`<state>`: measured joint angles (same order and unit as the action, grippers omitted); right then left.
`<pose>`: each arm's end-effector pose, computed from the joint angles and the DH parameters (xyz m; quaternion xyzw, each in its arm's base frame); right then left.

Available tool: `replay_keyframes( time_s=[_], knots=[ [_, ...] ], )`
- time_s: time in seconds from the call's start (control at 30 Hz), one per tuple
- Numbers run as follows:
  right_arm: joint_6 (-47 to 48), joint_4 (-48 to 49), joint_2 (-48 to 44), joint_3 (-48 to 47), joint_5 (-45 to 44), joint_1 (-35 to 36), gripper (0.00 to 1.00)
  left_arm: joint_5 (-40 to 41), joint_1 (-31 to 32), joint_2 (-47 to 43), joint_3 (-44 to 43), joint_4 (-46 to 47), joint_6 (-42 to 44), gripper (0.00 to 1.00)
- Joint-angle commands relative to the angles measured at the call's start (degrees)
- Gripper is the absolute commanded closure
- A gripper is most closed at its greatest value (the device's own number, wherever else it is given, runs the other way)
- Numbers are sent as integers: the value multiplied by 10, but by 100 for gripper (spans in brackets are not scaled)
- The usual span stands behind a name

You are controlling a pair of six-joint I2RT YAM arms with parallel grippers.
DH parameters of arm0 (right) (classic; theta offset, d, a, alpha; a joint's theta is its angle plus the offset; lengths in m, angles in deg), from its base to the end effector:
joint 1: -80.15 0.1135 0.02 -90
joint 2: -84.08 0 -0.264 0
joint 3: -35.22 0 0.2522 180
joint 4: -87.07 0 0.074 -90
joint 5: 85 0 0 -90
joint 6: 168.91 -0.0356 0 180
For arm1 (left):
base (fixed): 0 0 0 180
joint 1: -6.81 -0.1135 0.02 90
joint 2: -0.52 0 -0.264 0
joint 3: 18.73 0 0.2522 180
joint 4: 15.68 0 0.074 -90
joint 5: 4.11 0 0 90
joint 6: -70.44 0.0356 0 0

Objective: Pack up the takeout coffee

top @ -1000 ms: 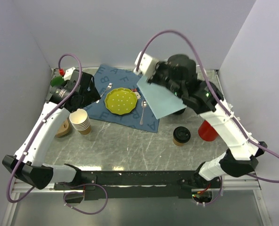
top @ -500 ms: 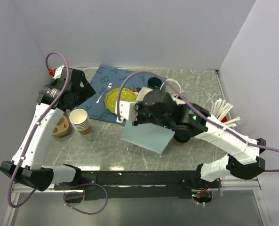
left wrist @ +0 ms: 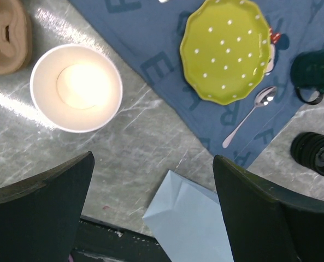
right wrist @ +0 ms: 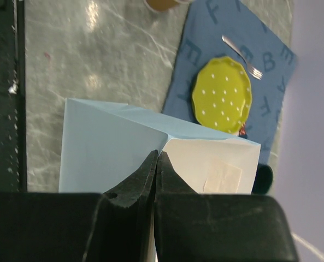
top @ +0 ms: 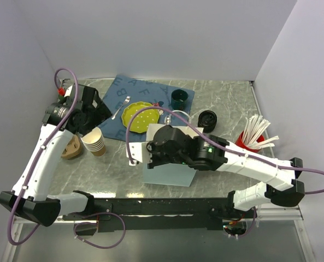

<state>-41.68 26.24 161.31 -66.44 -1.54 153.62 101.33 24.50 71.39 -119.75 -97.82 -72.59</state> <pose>0.0834 0.2666 0.4104 -0.7185 0.5278 0.0916 0.4437 0.2108 -0.0573 0.4043 -0.3261 0.8794 -0.0832 0.3367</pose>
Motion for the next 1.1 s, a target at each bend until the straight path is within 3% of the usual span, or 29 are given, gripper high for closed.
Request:
replay_keyframes(
  time_s=[0.0,0.2,0.6,0.93,0.97,1.07],
  knots=[
    [-29,83,36,4,16,10,100,3,-2,-31,30,-5,-6,3],
    [-56,116,99,-37,-17,14,98,4,-2,-38,39,-29,-15,3],
    [-50,120,118,-53,6,43,93,4,-2,-39,58,-28,-13,2],
    [-95,80,152,-135,-29,44,99,3,-2,-21,46,-31,-2,2],
    [-105,79,158,-140,-29,44,97,2,-2,-22,47,-31,-2,2],
    [-119,73,162,-148,-29,44,77,-1,-2,-25,55,-29,1,2]
  ],
)
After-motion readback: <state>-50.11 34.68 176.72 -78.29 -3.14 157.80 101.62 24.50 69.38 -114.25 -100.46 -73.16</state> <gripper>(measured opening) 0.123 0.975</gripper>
